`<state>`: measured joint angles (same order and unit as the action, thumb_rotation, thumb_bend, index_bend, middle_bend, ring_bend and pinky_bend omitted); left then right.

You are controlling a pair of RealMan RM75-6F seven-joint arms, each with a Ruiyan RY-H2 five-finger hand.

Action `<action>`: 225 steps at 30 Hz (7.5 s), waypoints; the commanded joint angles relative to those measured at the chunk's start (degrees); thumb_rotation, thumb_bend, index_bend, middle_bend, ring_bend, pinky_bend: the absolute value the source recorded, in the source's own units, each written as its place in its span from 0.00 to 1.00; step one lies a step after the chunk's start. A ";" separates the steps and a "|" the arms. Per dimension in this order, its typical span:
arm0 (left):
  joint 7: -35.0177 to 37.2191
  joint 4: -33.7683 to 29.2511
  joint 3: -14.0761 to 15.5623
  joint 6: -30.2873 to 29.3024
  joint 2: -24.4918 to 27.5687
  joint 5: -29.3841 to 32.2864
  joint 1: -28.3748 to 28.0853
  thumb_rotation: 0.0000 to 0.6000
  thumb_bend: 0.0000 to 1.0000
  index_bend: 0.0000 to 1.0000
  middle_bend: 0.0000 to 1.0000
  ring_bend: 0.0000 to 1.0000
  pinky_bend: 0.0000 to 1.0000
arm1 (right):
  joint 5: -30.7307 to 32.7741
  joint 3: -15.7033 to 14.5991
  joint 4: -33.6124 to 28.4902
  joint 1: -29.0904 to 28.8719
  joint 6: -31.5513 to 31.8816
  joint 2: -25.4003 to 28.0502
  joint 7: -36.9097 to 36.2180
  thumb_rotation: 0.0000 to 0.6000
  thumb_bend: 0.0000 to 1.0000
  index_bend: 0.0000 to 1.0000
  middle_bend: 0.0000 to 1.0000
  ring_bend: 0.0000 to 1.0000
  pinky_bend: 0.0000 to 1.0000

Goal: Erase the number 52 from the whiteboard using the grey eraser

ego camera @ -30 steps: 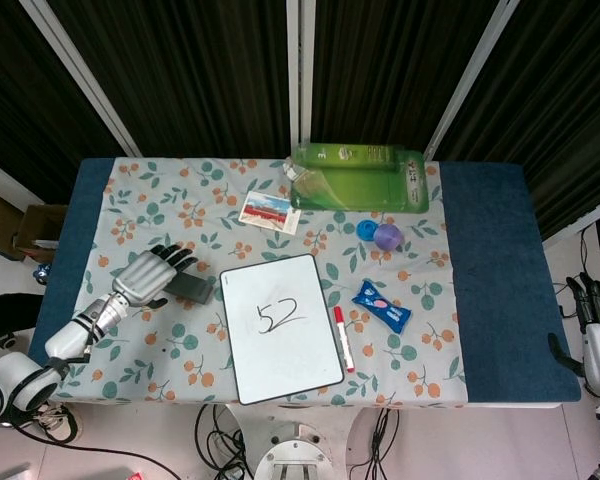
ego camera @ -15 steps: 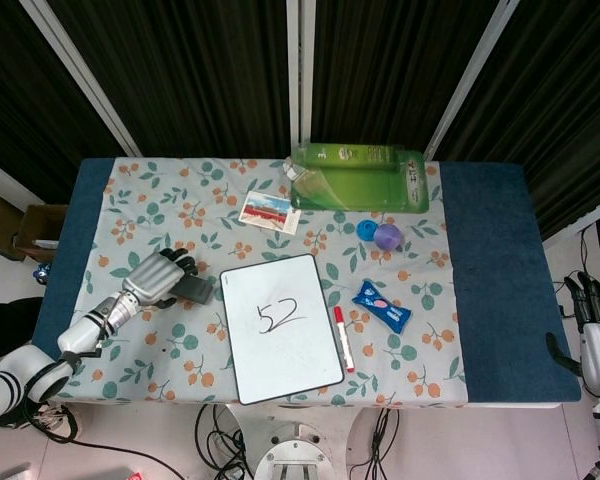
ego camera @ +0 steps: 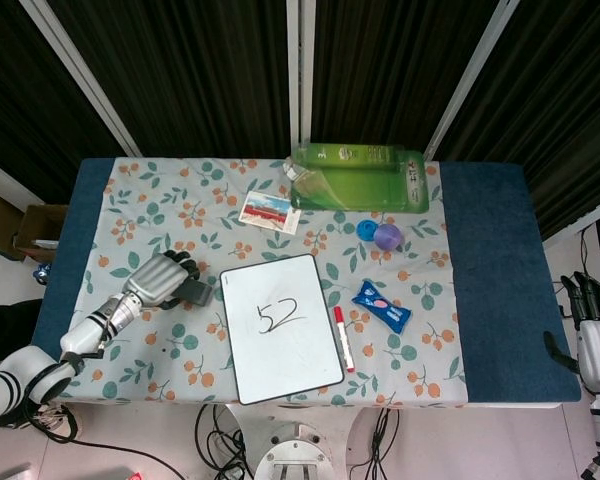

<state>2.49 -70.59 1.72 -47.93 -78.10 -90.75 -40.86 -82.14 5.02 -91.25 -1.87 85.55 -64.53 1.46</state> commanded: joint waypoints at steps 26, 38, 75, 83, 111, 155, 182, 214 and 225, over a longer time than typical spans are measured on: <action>3.85 4.15 -0.82 -8.01 -2.86 -0.23 1.22 1.00 0.41 0.52 0.45 0.42 0.56 | 0.38 -0.01 0.46 0.15 -0.12 -0.30 0.02 1.00 0.26 0.00 0.00 0.00 0.00; -3.95 -12.34 -3.72 -9.01 1.91 -0.56 -1.45 1.00 0.42 0.54 0.46 0.44 0.59 | -0.30 -0.19 1.63 0.16 -0.11 -0.53 -2.22 1.00 0.26 0.00 0.00 0.00 0.00; -44.15 -19.31 -4.92 0.93 -13.99 24.61 -9.53 1.00 0.43 0.58 0.50 0.47 0.60 | -0.97 -0.43 4.02 1.22 0.68 0.38 -6.64 1.00 0.26 0.00 0.00 0.00 0.00; -40.77 -13.48 -6.43 3.19 -14.30 28.50 -10.96 1.00 0.44 0.58 0.50 0.47 0.60 | -0.64 -0.29 4.05 1.33 0.72 0.43 -6.51 1.00 0.26 0.00 0.00 0.00 0.00; -32.96 -11.63 -4.37 1.83 -17.54 20.88 -11.85 1.00 0.45 0.62 0.54 0.50 0.62 | -0.61 -0.27 4.01 1.47 0.74 0.60 -6.48 1.00 0.26 0.00 0.00 0.00 0.00; -30.77 -1.15 -9.52 4.33 -21.71 25.73 -15.08 1.00 0.46 0.63 0.55 0.50 0.63 | -0.01 -0.26 3.88 1.38 0.03 0.75 -6.16 1.00 0.27 0.00 0.00 0.00 0.00; -28.96 -20.19 -1.48 -4.28 -10.20 17.69 -5.92 1.00 0.48 0.64 0.55 0.51 0.63 | -0.47 -0.44 4.85 -0.26 -2.55 -0.22 -6.00 1.00 0.27 0.00 0.00 0.00 0.00; -31.66 -12.80 -0.43 -4.93 -11.48 14.65 -3.06 1.00 0.48 0.67 0.56 0.51 0.63 | -0.07 -0.57 4.24 0.64 -1.18 0.49 -5.86 1.00 0.28 0.00 0.00 0.00 0.00; -27.39 -10.64 -5.25 -7.08 -10.52 16.40 -2.75 1.00 0.49 0.67 0.56 0.51 0.63 | -0.25 -0.62 3.91 0.58 -1.14 0.41 -5.47 1.00 0.28 0.00 0.00 0.00 0.00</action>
<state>-26.93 -81.02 -2.12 -54.23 -89.15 -75.12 -43.87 -82.38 4.40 -87.33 -1.30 84.40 -64.13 -4.03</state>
